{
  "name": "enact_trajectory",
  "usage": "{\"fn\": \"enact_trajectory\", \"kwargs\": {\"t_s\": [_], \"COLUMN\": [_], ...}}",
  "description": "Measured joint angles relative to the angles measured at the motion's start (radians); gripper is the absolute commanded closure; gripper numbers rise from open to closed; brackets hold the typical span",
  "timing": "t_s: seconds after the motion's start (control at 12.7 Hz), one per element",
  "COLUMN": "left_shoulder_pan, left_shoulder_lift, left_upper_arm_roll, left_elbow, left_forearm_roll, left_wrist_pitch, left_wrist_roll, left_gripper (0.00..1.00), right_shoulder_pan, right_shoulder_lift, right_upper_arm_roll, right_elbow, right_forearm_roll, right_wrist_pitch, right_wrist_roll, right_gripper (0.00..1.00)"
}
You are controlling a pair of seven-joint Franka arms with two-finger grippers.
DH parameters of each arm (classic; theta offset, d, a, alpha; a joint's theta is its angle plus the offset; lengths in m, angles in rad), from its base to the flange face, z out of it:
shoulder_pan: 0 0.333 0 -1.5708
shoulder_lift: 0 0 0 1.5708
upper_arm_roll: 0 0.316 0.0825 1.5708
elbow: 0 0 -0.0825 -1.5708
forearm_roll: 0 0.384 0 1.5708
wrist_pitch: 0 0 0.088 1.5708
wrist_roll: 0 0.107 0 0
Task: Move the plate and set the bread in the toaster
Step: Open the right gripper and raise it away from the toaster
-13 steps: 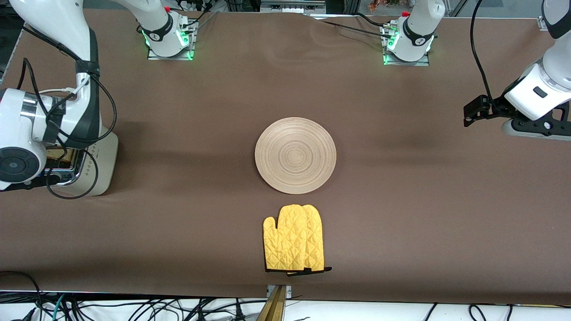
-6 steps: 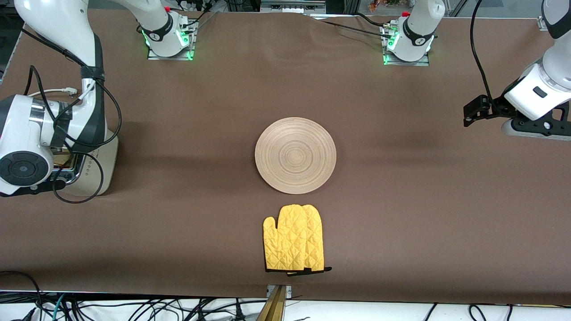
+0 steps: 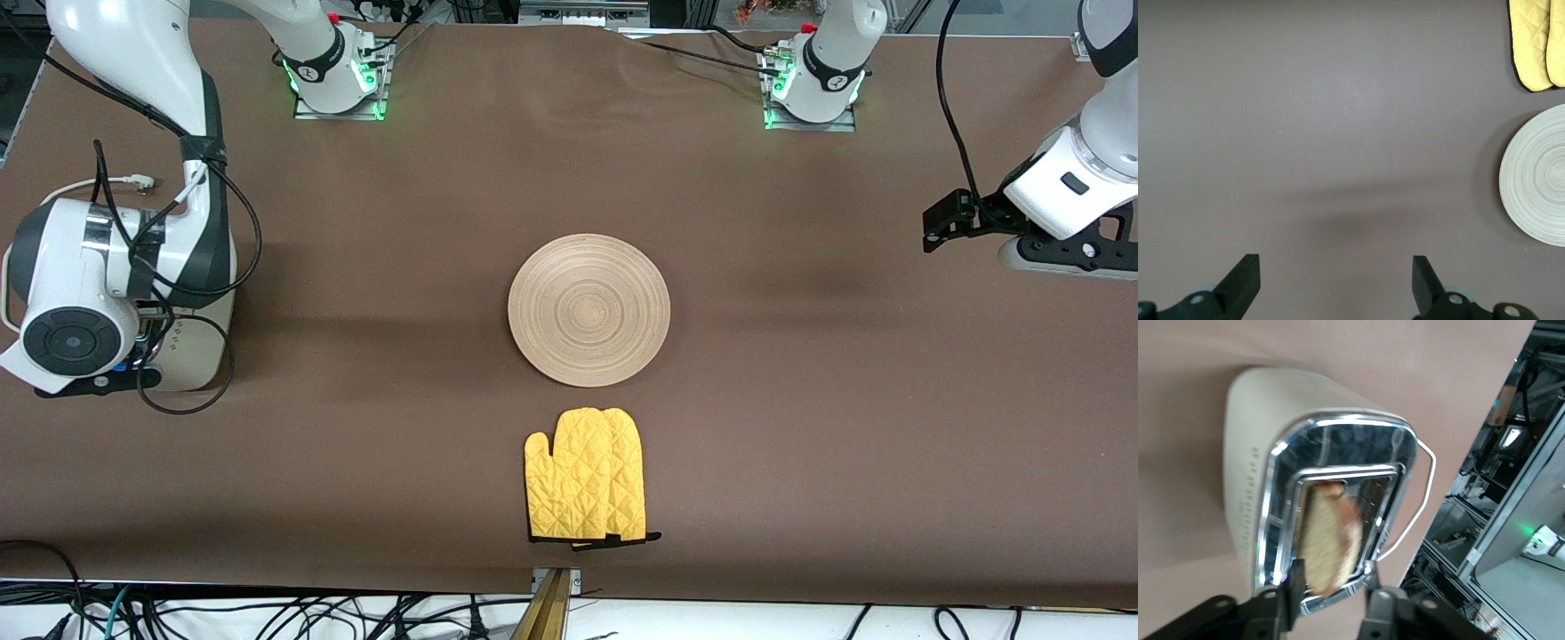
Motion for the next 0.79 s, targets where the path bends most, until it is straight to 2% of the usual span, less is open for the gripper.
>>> {"fn": "enact_trajectory", "kwargs": {"t_s": [0.39,0.63,0.79], "left_shoulder_pan": [0.000,0.000,0.000], "left_shoulder_lift": [0.000,0.000,-0.001], "left_upper_arm_roll": [-0.002,-0.003,-0.003], "left_elbow": [0.000,0.000,0.000], "left_forearm_roll": [0.000,0.000,0.000], "left_wrist_pitch": [0.000,0.000,-0.001], "left_wrist_roll": [0.000,0.000,0.000], "left_gripper": [0.00,0.00,0.00], "right_shoulder_pan": [0.017,0.048,0.070], "right_shoulder_lift": [-0.024,-0.095,-0.167], "right_upper_arm_roll": [0.006,0.006,0.007], "right_elbow": [0.087,0.117,0.125], "right_forearm_roll": [0.256,0.428,0.491], "right_wrist_pitch": [0.000,-0.018,-0.054], "right_wrist_roll": [-0.009,-0.014,-0.016], "right_gripper": [0.00,0.00,0.00]}}
